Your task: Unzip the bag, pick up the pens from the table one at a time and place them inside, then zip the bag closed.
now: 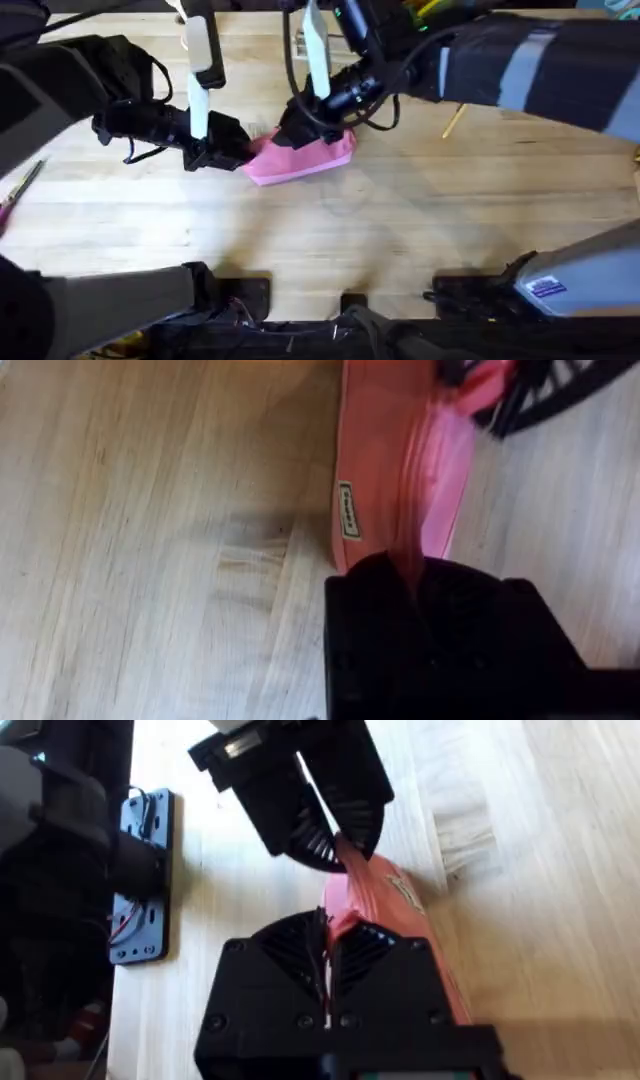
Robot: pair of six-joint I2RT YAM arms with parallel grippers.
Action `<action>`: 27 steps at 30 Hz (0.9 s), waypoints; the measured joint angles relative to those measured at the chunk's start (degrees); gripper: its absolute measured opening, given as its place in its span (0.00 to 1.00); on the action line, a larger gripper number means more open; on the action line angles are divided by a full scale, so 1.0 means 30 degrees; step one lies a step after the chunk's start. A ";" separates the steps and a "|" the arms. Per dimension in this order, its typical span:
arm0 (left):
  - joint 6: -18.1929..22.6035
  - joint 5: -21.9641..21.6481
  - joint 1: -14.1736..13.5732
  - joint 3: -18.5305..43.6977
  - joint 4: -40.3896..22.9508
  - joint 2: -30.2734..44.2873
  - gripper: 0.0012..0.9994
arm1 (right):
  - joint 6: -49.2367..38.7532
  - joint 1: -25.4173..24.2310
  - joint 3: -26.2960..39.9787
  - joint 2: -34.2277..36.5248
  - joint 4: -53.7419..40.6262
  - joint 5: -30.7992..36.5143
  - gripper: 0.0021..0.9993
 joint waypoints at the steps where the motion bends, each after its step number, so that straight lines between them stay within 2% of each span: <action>1: -0.0007 0.0022 0.0000 0.0000 0.0000 0.0000 0.04 | 0.0466 0.0232 0.0000 0.0375 0.0554 -0.0032 0.03; 8: 0.0014 0.0010 -0.0022 0.0000 -0.0078 0.0000 0.04 | 0.3445 0.1809 0.0079 0.2292 0.3800 -0.0846 0.03; 14: 0.0153 -0.0019 0.0000 0.0000 -0.0075 0.0000 0.04 | 0.4452 0.1793 0.0131 0.2580 0.4366 -0.0982 0.03; 15: 0.0154 -0.0010 0.0000 0.0000 -0.0073 0.0000 0.04 | 0.4560 0.1745 0.0138 0.2587 0.4360 -0.0998 0.09; 16: 0.0160 -0.0010 -0.0007 0.0000 -0.0105 0.0000 0.04 | 0.4625 0.1640 0.0141 0.2580 0.4364 -0.1001 0.19; 18: 0.0146 -0.0003 -0.0022 0.0000 -0.0015 0.0000 0.04 | 0.4713 0.1245 0.0204 0.2522 0.4199 -0.1275 0.45; 22: 0.0138 0.0070 -0.0095 0.0000 -0.0058 0.0000 0.04 | 0.4835 0.0537 0.0248 0.1931 0.3544 -0.1327 0.76; 27: 0.0138 0.0083 -0.0095 0.0007 -0.0058 0.0000 0.04 | 0.3781 -0.0361 0.0284 0.0389 0.1154 0.0404 0.98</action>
